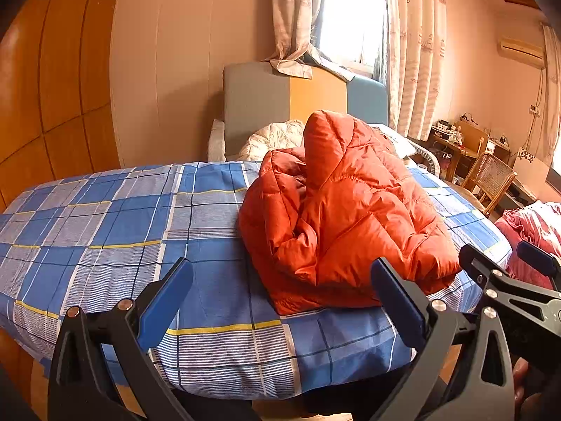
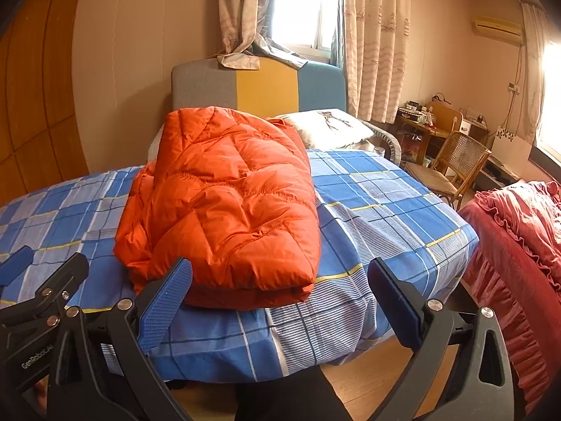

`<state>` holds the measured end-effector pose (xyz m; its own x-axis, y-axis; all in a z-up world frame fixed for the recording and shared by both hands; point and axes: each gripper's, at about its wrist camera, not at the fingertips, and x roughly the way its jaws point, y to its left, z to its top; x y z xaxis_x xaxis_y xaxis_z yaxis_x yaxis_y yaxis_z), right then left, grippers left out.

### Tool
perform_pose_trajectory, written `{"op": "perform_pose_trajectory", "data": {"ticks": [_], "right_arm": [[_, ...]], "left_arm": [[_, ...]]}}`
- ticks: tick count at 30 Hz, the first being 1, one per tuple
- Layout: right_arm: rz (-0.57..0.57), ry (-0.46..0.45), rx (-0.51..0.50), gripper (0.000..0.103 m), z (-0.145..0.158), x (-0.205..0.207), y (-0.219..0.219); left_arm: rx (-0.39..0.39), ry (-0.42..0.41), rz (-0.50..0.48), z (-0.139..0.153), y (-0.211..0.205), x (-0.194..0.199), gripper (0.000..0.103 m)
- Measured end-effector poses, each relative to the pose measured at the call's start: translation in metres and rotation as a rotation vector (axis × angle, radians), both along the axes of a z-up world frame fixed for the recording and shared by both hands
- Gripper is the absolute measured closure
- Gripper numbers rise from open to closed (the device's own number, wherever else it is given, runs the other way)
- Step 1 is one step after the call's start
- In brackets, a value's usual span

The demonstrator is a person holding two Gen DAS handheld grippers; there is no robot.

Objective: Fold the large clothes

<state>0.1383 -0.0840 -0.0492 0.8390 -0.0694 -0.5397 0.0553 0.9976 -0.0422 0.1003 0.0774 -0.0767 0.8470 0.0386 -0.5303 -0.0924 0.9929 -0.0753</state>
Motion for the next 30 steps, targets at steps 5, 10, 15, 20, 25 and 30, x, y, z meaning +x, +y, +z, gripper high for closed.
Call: {"op": "perform_pose_trajectory", "data": {"ticks": [5, 10, 15, 20, 25, 30], "right_arm": [[-0.008, -0.018, 0.001, 0.003, 0.005, -0.0021, -0.003], [-0.007, -0.019, -0.002, 0.003, 0.0058, -0.0026, -0.002], [-0.007, -0.023, -0.006, 0.003, 0.0061, -0.0028, -0.0021], [-0.006, -0.018, -0.004, 0.003, 0.0051, -0.0032, -0.0019], [-0.004, -0.017, -0.003, 0.003, 0.0052, -0.0032, -0.0023], [0.0, -0.008, -0.006, 0.003, 0.0031, -0.0018, -0.0014]], "left_arm": [[-0.001, -0.011, -0.003, 0.0045, -0.0001, -0.002, 0.002], [-0.001, -0.015, -0.013, 0.0068, -0.0021, -0.0034, 0.002], [0.002, -0.025, -0.016, 0.0095, -0.0035, -0.0054, 0.002], [0.003, -0.029, -0.02, 0.0105, -0.004, -0.0058, 0.002], [0.009, -0.031, -0.025, 0.0103, -0.0056, -0.0061, 0.002], [0.035, -0.028, -0.031, 0.0092, -0.0089, -0.0068, 0.002]]}}
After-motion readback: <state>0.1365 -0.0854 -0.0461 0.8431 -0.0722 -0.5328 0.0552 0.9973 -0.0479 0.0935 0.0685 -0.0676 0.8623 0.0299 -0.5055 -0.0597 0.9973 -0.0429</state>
